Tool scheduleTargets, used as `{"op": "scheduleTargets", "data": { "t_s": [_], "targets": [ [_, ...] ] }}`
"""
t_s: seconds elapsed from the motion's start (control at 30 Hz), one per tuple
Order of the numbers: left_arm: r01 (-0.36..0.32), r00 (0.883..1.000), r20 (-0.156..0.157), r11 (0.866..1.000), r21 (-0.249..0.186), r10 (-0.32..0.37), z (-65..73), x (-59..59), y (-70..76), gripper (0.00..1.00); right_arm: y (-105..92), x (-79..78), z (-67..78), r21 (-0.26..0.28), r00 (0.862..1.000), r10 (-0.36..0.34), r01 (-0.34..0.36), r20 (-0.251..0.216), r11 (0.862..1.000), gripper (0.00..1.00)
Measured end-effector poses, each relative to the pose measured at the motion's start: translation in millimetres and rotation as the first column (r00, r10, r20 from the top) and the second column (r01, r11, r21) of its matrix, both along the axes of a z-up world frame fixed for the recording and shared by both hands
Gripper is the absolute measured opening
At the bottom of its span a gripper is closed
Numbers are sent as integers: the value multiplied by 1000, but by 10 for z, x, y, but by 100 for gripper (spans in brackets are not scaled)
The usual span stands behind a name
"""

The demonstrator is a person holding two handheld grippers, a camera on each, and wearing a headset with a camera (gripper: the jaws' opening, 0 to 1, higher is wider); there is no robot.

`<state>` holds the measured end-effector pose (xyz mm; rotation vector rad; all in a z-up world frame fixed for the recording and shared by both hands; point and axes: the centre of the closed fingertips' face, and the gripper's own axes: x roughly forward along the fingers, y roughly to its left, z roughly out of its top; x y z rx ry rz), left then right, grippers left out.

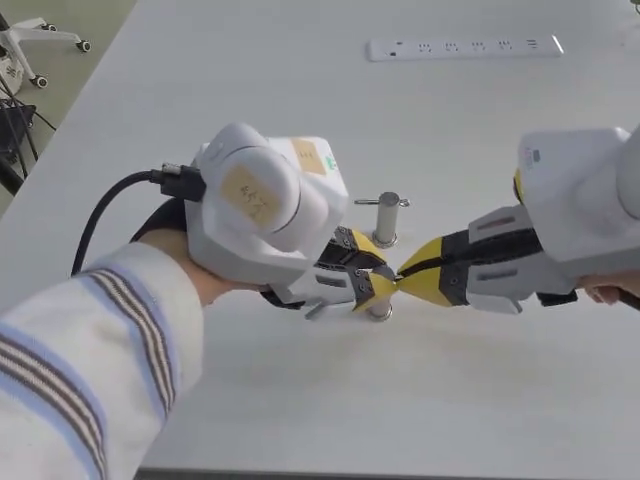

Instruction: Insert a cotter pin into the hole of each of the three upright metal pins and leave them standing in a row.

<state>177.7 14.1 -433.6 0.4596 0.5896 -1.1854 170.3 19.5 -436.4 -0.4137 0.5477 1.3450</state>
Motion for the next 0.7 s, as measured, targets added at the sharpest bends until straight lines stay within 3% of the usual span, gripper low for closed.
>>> {"op": "scheduleTargets", "data": {
  "t_s": [0.3, 0.4, 0.43, 0.47, 0.6, 0.63, 0.7],
  "targets": [
    [-21, 1000, -18, 1000, -18, 21, 19, -11, 39, 11, -38, 20, 23, 17, 1000, -26, 26, -1, 1000, 2],
    [-59, 998, -4, 996, -71, 59, 75, -4, 76, 26, -65, 4, 7, 13, 1000, -30, 30, 2, 999, 5],
    [-79, 997, -20, 993, -89, 77, 81, -15, 88, 33, -71, 3, -1, 12, 999, -32, 32, 5, 999, 7],
    [-106, 993, -60, 988, -111, 100, 83, -58, 111, 36, -79, 1, -13, 13, 999, -37, 37, 6, 999, 9],
    [-168, 983, -101, 973, -157, 153, 78, -125, 192, 39, -77, -35, -58, 20, 999, -38, 38, -10, 999, 22],
    [-189, 978, -121, 968, -167, 170, 62, -157, 213, 44, -72, -66, -86, 14, 999, -30, 30, -18, 999, 24],
    [-214, 973, -127, 962, -168, 194, 26, -192, 262, 53, -57, -85, -125, 11, 999, -30, 30, -20, 999, 29]
  ]
}}
